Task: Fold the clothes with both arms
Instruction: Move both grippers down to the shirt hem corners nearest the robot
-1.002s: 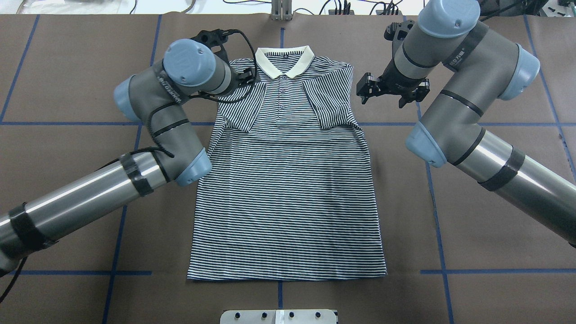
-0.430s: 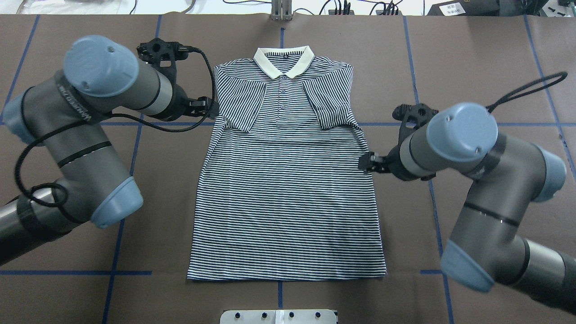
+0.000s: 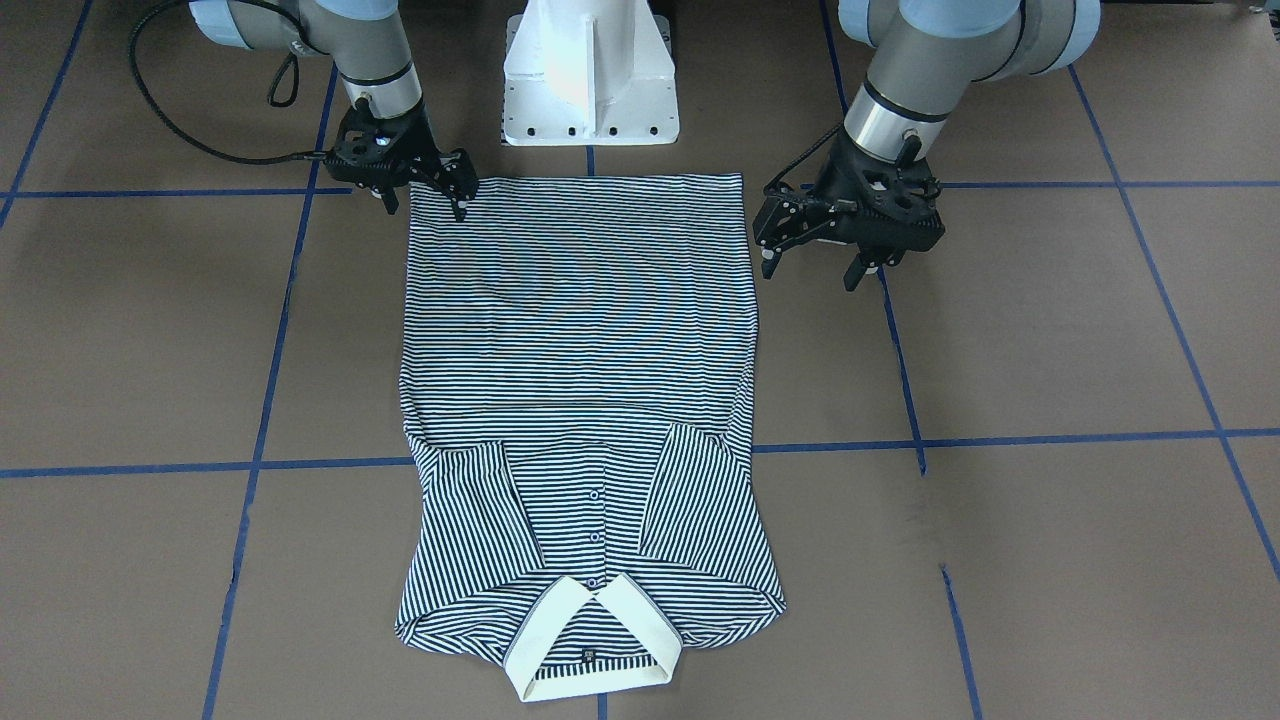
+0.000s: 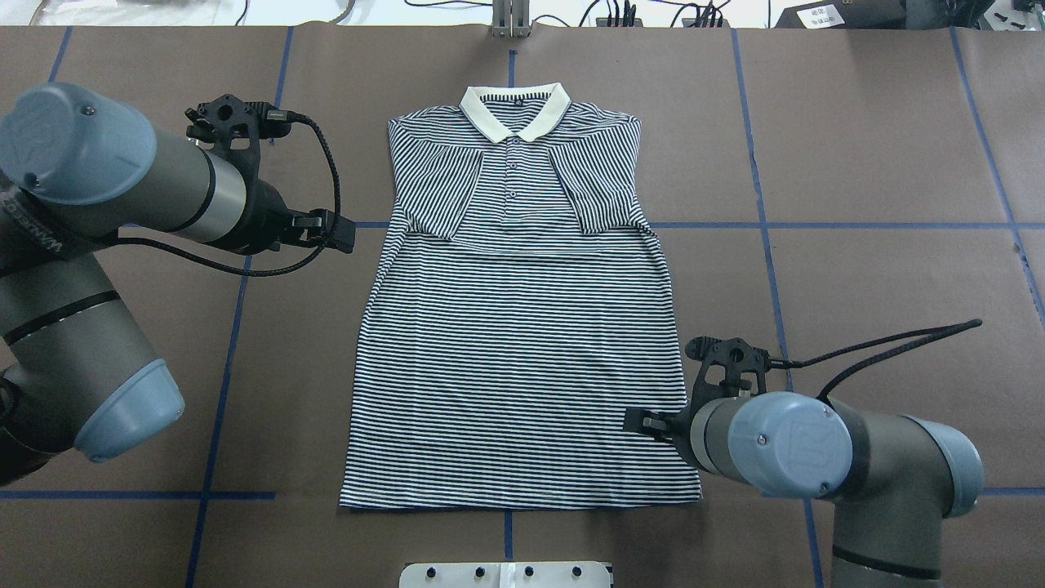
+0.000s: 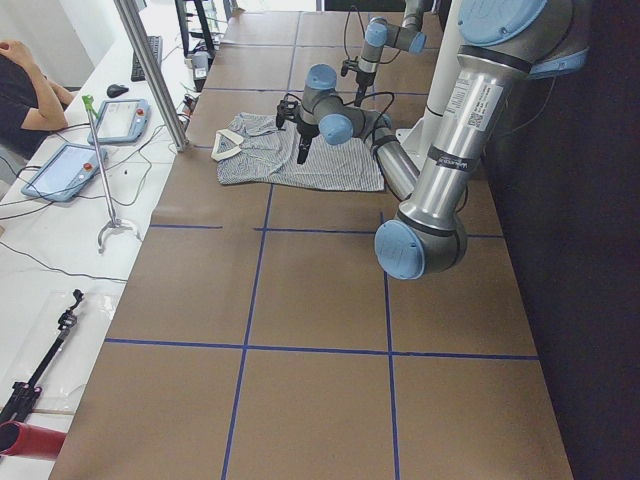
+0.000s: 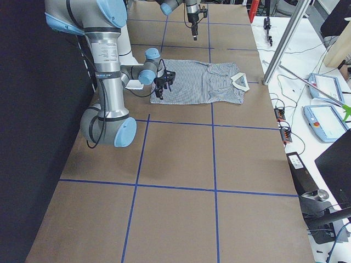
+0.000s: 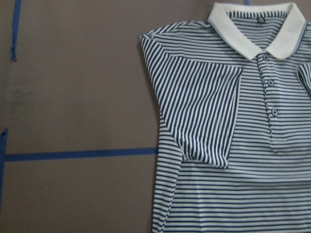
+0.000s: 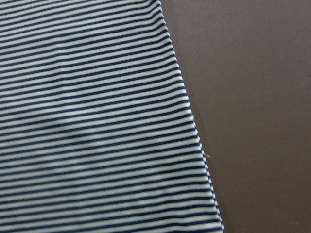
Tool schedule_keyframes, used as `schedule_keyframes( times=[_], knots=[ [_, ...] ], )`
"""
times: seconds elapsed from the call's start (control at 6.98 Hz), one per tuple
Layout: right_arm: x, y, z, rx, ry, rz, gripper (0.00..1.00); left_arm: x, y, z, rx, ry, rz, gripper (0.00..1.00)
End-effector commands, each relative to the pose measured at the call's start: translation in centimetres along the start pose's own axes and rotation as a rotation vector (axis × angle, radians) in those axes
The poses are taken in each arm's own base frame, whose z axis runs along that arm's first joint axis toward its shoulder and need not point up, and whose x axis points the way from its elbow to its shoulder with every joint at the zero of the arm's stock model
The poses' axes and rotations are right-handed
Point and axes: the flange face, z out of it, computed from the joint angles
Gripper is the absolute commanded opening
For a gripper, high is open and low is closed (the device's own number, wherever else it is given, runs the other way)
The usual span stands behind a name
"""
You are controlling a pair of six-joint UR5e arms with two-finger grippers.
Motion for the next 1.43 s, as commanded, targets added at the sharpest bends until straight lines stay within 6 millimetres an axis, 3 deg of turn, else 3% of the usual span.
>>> schedule_keyframes(
  times=[0.0, 0.57, 0.72, 1.0, 1.15, 1.29],
  knots=[
    [3.1, 2.6, 1.6, -0.01, -0.005, 0.013, 1.0, 0.4, 0.2, -0.9, 0.005, 0.015, 0.002, 1.0],
    [3.4, 3.5, 2.5, -0.03, 0.024, 0.009, 0.99, 1.3, 0.6, -2.4, 0.016, 0.045, -0.043, 1.0],
    [3.5, 3.6, 2.6, -0.032, 0.025, 0.007, 0.93, 1.3, 0.6, -2.4, 0.016, 0.046, -0.042, 1.0],
    [3.5, 3.9, 2.5, -0.058, 0.029, 0.007, 0.14, 1.4, 0.6, -2.5, 0.017, 0.048, -0.041, 1.0],
    [3.4, 3.8, 2.2, -0.06, 0.027, 0.007, 0.0, 1.3, 0.6, -2.4, 0.015, 0.045, -0.044, 1.0],
    [3.3, 3.8, 2.1, -0.057, 0.039, 0.008, 0.0, 1.2, 0.6, -2.3, 0.016, 0.042, -0.045, 1.0]
  ],
)
